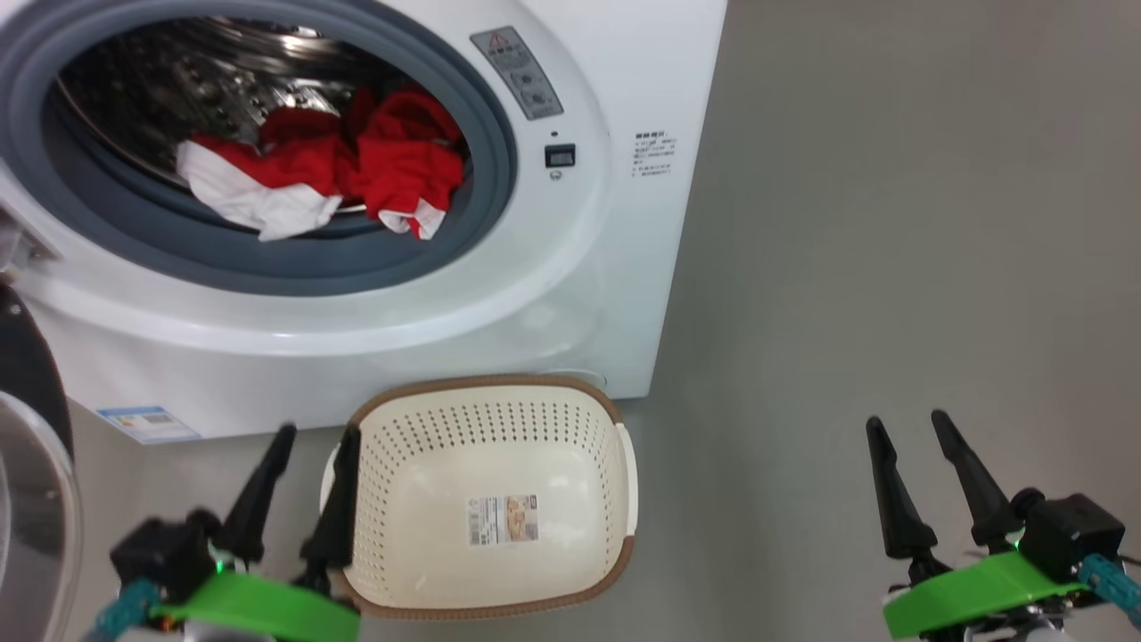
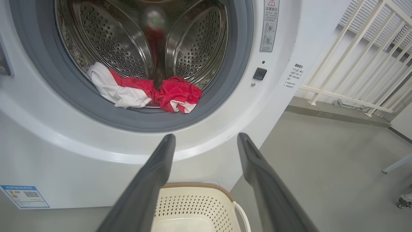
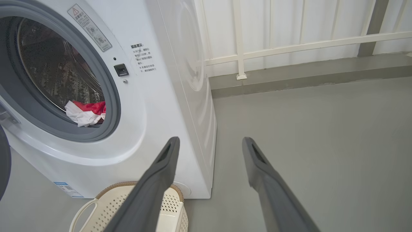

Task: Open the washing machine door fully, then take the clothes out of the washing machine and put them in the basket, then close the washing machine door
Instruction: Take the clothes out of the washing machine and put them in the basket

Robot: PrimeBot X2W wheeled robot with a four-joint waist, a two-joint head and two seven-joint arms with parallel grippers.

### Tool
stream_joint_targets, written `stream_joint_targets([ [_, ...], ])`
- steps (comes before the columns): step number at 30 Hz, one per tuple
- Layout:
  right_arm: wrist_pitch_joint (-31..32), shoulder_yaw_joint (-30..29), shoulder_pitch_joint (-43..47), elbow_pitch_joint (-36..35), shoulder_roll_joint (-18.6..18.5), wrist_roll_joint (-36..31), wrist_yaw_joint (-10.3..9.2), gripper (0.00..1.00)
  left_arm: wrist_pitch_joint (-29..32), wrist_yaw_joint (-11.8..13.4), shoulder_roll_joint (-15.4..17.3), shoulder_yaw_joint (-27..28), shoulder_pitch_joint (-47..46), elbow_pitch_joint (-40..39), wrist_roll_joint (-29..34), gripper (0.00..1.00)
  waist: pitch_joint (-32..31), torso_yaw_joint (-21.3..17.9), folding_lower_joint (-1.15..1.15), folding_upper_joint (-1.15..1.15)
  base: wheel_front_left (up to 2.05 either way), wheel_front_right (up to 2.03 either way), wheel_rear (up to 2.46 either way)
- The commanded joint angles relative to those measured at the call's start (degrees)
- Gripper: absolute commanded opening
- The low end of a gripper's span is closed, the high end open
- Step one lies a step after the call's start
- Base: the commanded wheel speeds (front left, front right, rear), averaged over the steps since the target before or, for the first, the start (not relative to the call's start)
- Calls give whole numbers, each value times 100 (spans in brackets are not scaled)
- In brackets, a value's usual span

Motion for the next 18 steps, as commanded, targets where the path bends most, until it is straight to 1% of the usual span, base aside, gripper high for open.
stream_joint_targets([
  [1,-52,171,-306,-185,-14,-61,37,100,-45,8,124,142,-520,79,-25,100,305,-102,0,0,0,0,0],
  [7,-52,211,-603,-250,9,-76,37,100,-45,8,236,-76,-1834,651,-129,100,970,-310,0,0,0,0,0],
  [12,-52,288,-900,-343,14,58,37,100,-45,8,483,-209,-2927,1208,-218,100,1566,-528,0,0,0,0,0],
  [15,-52,327,-1075,-400,14,117,37,100,-45,8,620,-243,-3464,1559,-257,100,1886,-648,0,0,0,0,0],
  [16,-52,327,-1075,-400,14,117,37,100,-45,8,620,-243,-3464,1559,-257,100,1886,-648,0,0,0,0,0],
  [18,-52,356,-1194,-434,15,158,37,100,-45,8,724,-260,-3783,1823,-288,100,2072,-728,0,0,0,0,0],
])
